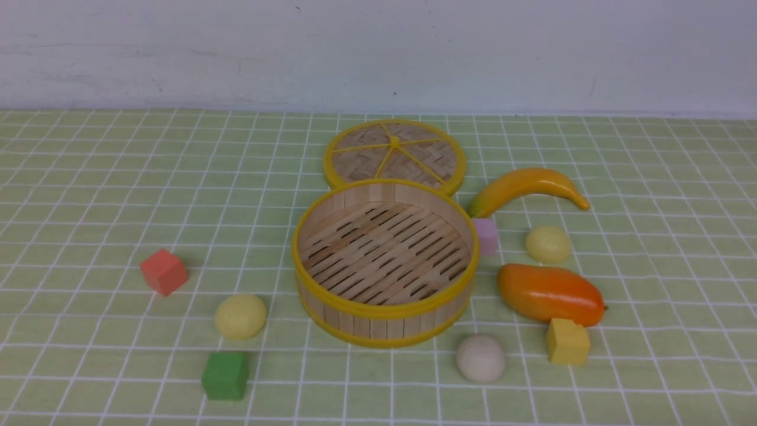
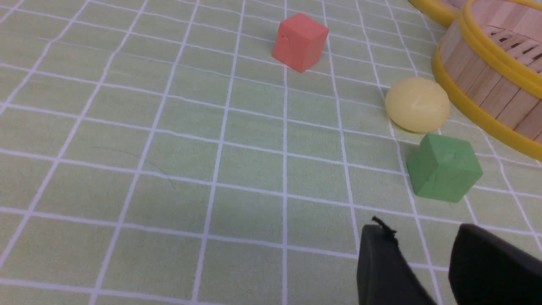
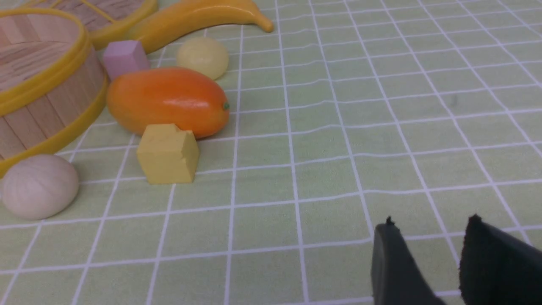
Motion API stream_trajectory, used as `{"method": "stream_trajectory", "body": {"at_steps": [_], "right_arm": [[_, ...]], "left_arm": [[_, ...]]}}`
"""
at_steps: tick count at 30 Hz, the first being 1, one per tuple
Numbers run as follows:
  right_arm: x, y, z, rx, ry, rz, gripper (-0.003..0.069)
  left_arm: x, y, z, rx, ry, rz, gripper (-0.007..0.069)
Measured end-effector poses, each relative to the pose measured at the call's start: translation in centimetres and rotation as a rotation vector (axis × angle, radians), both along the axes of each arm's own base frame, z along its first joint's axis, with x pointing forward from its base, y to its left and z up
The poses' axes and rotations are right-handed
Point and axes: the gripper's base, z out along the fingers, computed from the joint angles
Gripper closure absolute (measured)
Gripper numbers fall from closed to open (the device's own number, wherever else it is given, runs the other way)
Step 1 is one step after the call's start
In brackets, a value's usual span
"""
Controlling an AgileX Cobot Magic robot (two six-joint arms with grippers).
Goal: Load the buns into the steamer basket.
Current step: Use the left arm to grab a steamed stuffed bun
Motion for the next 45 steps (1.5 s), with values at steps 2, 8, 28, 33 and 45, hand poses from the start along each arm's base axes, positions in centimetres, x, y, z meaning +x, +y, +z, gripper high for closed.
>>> {"method": "stream_trajectory", "body": {"at_steps": [2,8,28,33,45], "right_arm": [[0.0,0.0,0.0,0.0,0.0,0.0,0.0419],[0.0,0.0,0.0,0.0,0.0,0.0,0.0419],[0.0,0.0,0.0,0.0,0.0,0.0,0.0419],[0.0,0.0,0.0,0.0,0.0,0.0,0.0419],[0.0,0.0,0.0,0.0,0.0,0.0,0.0419]], "left_arm": [[0.0,0.0,0.0,0.014,-0.002,0.001,0.0386],[0.3,-0.1,1.2,-0.001,-0.137,-0.015,0.0386],[-0.5,0.0,12.3,-0.411,-0.65,-0.022,0.0386],[2.1,-0.7,17.3,-0.392,-0.473,-0.025,0.0386],[16.0,-2.9,12.9,-0.218,0.077,0.025,0.0386]]}}
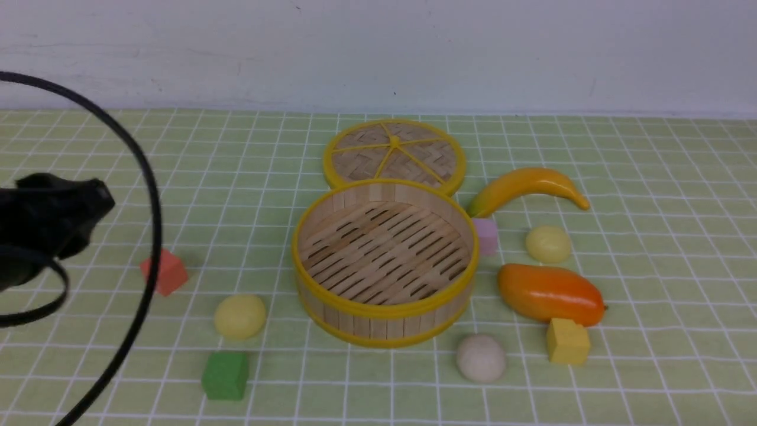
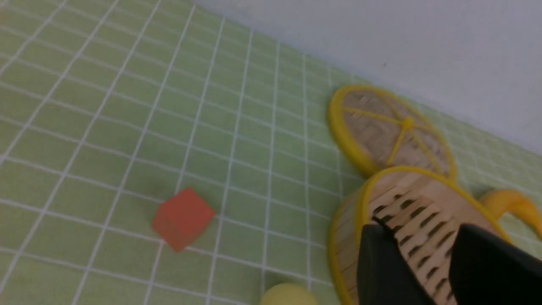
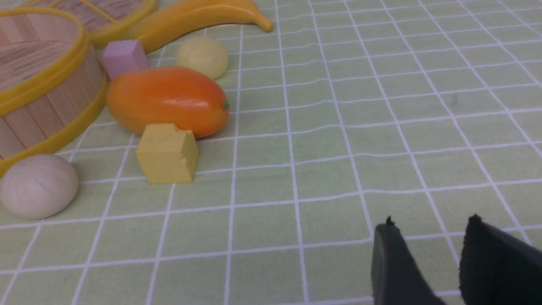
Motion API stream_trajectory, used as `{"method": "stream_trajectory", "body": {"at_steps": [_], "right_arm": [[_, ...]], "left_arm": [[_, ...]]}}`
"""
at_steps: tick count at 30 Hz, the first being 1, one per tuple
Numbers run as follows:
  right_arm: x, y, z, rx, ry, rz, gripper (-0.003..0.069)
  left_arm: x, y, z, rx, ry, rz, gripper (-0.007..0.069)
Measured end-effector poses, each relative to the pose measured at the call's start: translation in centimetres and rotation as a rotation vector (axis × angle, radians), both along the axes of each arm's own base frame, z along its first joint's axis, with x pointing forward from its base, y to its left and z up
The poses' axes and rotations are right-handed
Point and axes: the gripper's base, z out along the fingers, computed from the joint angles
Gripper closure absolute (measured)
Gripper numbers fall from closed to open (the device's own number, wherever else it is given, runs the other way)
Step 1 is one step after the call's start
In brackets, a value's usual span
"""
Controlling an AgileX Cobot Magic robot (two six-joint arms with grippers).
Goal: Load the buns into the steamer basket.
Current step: Use the left arm to grab a steamed stuffed bun
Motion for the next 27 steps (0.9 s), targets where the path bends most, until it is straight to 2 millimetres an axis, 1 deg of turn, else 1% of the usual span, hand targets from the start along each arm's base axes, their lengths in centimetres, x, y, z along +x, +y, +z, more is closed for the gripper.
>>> {"method": "stream_trajectory", "body": {"at_steps": [2,3,6,10,14,15,16,17,19,20,21,22,23,24,27], "right_arm": [[0.0,0.0,0.0,0.0,0.0,0.0,0.0419],[0.0,0.0,0.0,0.0,0.0,0.0,0.0419],[0.0,0.0,0.0,0.0,0.0,0.0,0.0419],[0.0,0.0,0.0,0.0,0.0,0.0,0.0419],[0.0,0.0,0.0,0.0,0.0,0.0,0.0419],[0.0,0.0,0.0,0.0,0.0,0.0,0.0419],[0.0,0.0,0.0,0.0,0.0,0.0,0.0419],[0.0,0.0,0.0,0.0,0.0,0.0,0.0419],[0.0,0.0,0.0,0.0,0.0,0.0,0.0419],[0.0,0.0,0.0,0.0,0.0,0.0,0.0419],[0.0,0.0,0.0,0.0,0.0,0.0,0.0419],[0.0,0.0,0.0,0.0,0.0,0.0,0.0419],[0.0,0.0,0.0,0.0,0.0,0.0,0.0419],[0.0,0.0,0.0,0.0,0.0,0.0,0.0419],[0.0,0.0,0.0,0.0,0.0,0.0,0.0419]], "left_arm": [[0.9,-0.1,-1.1,0.006,0.045,0.001,0.0386],[1.8,-0.3,-2.4,0.014,0.109,0.001,0.0386],[2.9,-0.6,-4.3,0.031,0.265,-0.013,0.0386],[4.5,-1.0,-5.1,0.052,0.449,-0.039,0.0386],[6.4,-1.7,-5.4,0.085,0.57,-0.08,0.0386],[7.0,-2.0,-5.5,0.099,0.587,-0.097,0.0386],[7.1,-2.0,-5.3,0.102,0.581,-0.101,0.0386],[8.1,-2.7,-5.7,0.129,0.606,-0.136,0.0386],[9.2,-3.8,-6.1,0.159,0.626,-0.181,0.0386],[9.4,-4.1,-6.3,0.164,0.633,-0.189,0.0386],[10.3,-4.9,-6.4,0.184,0.642,-0.216,0.0386],[10.4,-5.1,-6.7,0.188,0.653,-0.219,0.0386],[11.3,-5.8,-7.0,0.2,0.674,-0.236,0.0386],[11.4,-5.8,-6.9,0.203,0.676,-0.238,0.0386],[12.8,-6.3,-8.0,0.203,0.735,-0.233,0.0386]]}}
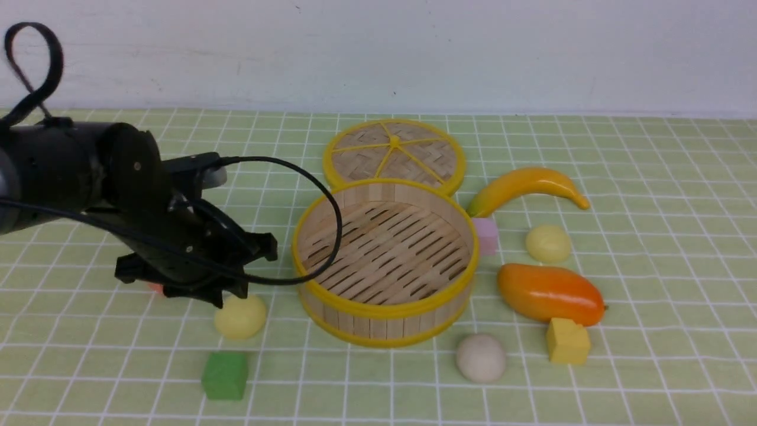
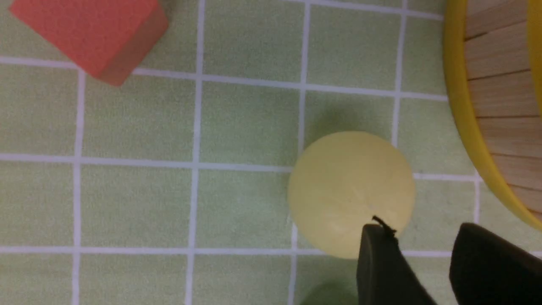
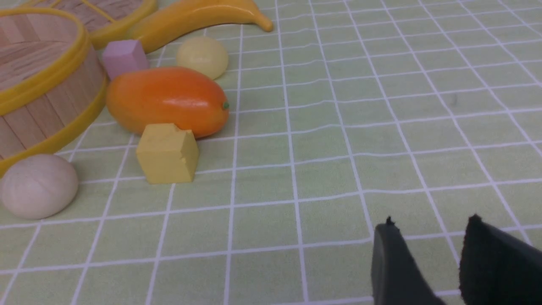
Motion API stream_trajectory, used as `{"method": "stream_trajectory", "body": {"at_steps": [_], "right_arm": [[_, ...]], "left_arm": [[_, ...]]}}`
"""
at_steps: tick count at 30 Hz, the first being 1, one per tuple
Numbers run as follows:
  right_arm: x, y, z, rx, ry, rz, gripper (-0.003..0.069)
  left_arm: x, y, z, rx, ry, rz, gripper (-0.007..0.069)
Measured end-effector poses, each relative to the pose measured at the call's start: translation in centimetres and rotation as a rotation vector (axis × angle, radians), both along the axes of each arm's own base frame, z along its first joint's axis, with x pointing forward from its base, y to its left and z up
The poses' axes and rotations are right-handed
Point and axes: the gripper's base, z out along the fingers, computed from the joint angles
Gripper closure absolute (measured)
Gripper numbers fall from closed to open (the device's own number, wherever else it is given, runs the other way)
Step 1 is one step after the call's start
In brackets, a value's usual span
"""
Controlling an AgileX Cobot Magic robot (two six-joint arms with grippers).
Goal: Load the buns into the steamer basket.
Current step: Use the left arm to grab a steamed stuffed bun, then use the left arm to put the steamed stuffed bun into the steamer
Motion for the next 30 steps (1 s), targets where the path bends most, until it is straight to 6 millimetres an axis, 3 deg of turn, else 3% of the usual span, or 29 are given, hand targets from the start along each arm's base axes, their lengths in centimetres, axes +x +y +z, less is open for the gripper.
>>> {"method": "stream_trajectory", "body": {"at_steps": [8,13,18,20,23,26,30], "right_arm": [[0.0,0.0,0.0,0.0,0.0,0.0,0.0419],[0.0,0.0,0.0,0.0,0.0,0.0,0.0419],[0.0,0.0,0.0,0.0,0.0,0.0,0.0419],[0.0,0.0,0.0,0.0,0.0,0.0,0.0419],[0.0,0.0,0.0,0.0,0.0,0.0,0.0419],[0.0,0.0,0.0,0.0,0.0,0.0,0.0419],[0.0,0.0,0.0,0.0,-0.001,0.0,0.0419]], "left_arm": [[1.3,-0.3,-2.7,0.014,0.051,0.01,0.0386],[1.6,-0.4,-3.5,0.015,0.054,0.012,0.0399],[1.7,-0.4,-3.5,0.013,0.052,0.014,0.053],[1.7,-0.4,-3.5,0.013,0.052,0.014,0.0617],[1.7,-0.4,-3.3,0.013,0.052,0.005,0.0638],[2.0,-0.6,-2.0,0.007,0.049,-0.016,0.0638],[2.7,-1.3,2.6,-0.065,-0.042,-0.026,0.0638]]}}
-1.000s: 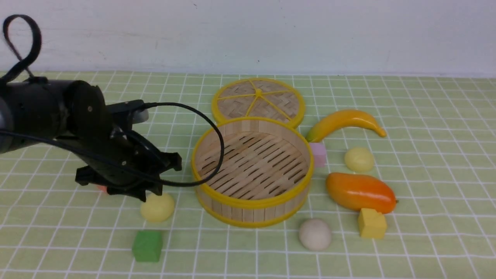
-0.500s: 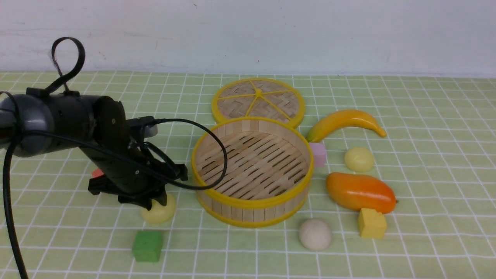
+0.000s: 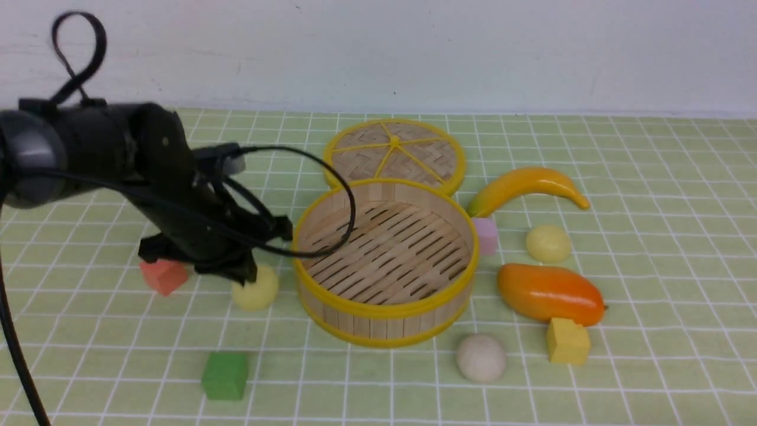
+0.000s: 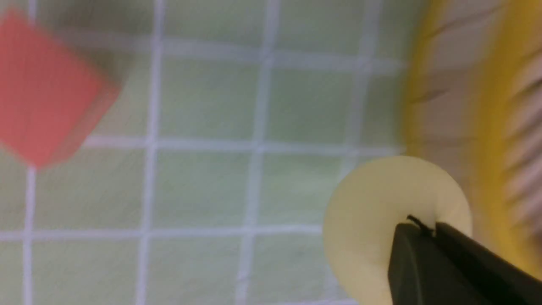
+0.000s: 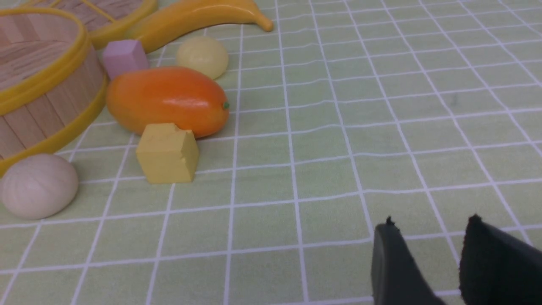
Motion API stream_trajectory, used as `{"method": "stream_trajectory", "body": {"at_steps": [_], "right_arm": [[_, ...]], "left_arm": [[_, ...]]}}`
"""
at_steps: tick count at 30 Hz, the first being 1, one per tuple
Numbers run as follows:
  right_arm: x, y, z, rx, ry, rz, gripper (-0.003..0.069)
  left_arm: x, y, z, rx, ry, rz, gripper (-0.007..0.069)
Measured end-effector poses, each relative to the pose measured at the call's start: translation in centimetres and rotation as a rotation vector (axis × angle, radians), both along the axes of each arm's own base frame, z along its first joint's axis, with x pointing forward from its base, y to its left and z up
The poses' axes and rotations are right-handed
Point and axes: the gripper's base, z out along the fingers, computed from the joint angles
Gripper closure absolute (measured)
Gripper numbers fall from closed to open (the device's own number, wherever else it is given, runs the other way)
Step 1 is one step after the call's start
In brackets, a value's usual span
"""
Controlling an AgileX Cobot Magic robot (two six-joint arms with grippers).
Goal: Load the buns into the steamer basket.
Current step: Use the left arm to put the steamed stuffed bun into the steamer
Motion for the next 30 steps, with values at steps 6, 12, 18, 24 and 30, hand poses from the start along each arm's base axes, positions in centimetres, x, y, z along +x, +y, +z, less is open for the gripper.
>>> {"method": "stream_trajectory", "body": {"at_steps": [6,12,18,24,30], "right_arm": [[0.0,0.0,0.0,0.0,0.0,0.0,0.0419],[0.0,0.0,0.0,0.0,0.0,0.0,0.0419],[0.0,0.0,0.0,0.0,0.0,0.0,0.0419],[0.0,-0.1,0.0,-0.017,-0.002,-0.001,0.0419],[0.1,-0.1,0.1,-0.018,-0.033,-0.002,0.0419]], "left_arm": [[1.2,-1.4,4.7,-0.177,-0.126,-0.005,0.0638],[2.5,-2.4,2.6,-0.245,-0.09,-0.022,0.0636],[3.6,-2.9,-1.2,-0.259,0.002,-0.004,0.0617],[3.8,-3.0,-1.7,-0.256,0.007,-0.003,0.0551],[3.7,-3.0,-1.7,-0.251,0.012,-0.017,0.0455]]}}
